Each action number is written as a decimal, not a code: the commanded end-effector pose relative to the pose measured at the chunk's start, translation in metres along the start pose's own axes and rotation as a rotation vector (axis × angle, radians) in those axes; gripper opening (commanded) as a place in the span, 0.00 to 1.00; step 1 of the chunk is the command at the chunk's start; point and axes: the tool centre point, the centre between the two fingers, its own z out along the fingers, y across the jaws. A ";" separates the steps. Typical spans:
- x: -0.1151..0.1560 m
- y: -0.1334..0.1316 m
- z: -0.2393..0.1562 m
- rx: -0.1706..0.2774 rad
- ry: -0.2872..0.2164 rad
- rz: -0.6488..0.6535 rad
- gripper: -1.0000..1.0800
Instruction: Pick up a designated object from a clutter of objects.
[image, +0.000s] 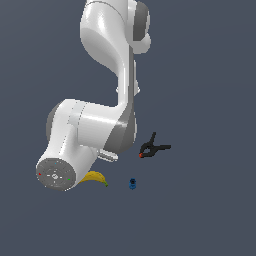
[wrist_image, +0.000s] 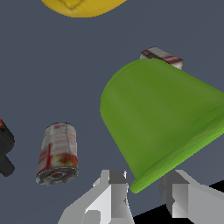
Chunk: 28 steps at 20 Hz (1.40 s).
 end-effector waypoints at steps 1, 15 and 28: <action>-0.007 0.012 -0.018 -0.019 0.040 -0.052 0.00; -0.044 0.073 -0.107 -0.118 0.251 -0.330 0.00; -0.071 0.120 -0.173 -0.185 0.411 -0.541 0.00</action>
